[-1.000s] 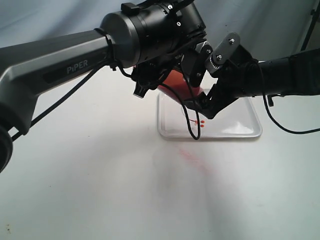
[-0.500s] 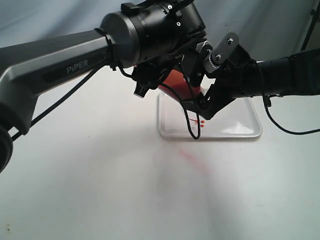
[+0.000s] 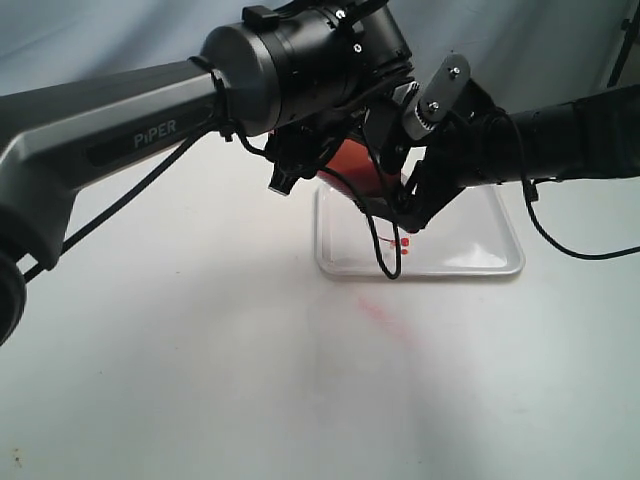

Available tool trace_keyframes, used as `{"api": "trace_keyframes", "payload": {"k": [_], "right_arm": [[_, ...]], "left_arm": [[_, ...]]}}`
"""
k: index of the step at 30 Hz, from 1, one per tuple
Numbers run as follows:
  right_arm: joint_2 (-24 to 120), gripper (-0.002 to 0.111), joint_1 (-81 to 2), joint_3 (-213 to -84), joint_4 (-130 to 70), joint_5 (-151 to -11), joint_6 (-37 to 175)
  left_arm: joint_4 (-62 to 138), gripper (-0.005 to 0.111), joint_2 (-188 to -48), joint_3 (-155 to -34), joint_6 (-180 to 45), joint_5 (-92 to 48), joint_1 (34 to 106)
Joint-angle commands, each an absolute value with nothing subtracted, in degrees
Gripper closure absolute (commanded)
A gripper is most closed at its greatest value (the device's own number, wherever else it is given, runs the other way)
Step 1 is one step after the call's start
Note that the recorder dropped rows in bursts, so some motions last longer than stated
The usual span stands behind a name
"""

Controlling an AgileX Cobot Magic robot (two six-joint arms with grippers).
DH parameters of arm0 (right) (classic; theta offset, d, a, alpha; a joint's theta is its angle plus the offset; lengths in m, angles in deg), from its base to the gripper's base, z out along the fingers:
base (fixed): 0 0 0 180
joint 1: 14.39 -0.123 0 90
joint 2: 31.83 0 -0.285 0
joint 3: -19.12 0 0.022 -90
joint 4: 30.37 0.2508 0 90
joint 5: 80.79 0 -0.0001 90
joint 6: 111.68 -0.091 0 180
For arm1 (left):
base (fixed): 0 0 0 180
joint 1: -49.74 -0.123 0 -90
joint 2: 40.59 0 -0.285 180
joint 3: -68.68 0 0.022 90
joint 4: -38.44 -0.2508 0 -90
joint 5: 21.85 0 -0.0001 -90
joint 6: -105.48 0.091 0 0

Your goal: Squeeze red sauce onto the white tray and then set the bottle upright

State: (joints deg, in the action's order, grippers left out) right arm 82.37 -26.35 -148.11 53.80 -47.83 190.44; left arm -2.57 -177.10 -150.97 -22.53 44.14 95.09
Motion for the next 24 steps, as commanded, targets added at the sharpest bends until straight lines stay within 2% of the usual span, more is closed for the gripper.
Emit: {"api": "trace_keyframes", "payload": {"k": [1,7,9,13,17,22,24], "right_arm": [[82.0,0.003,-24.8,-148.5,51.0,-44.8,188.6],[82.1,0.003,-13.8,-148.5,53.6,-27.6,188.8],[82.2,0.003,-11.6,-148.5,55.0,-28.2,191.2],[83.1,0.003,-9.6,-150.1,57.3,-28.9,190.8],[90.5,0.007,-9.6,-157.1,50.8,-25.7,179.5],[99.1,0.014,-7.3,-165.0,51.1,-10.8,175.1],[100.9,0.014,-6.7,-168.4,50.6,-10.8,172.6]], "left_arm": [[-4.3,0.107,-175.7,-151.7,-23.1,42.7,95.0],[-4.3,0.107,-175.7,-151.7,-22.3,42.8,94.3],[-4.2,0.107,-175.7,-151.7,-22.0,42.8,93.1],[-3.9,0.107,-175.7,-151.7,-22.0,41.2,92.9],[-3.6,0.107,-175.7,-151.7,-22.0,41.3,93.0],[-3.6,0.107,-175.7,-151.7,-22.0,41.1,93.3],[-3.6,0.107,-175.7,-151.7,-21.9,40.2,93.3]]}}
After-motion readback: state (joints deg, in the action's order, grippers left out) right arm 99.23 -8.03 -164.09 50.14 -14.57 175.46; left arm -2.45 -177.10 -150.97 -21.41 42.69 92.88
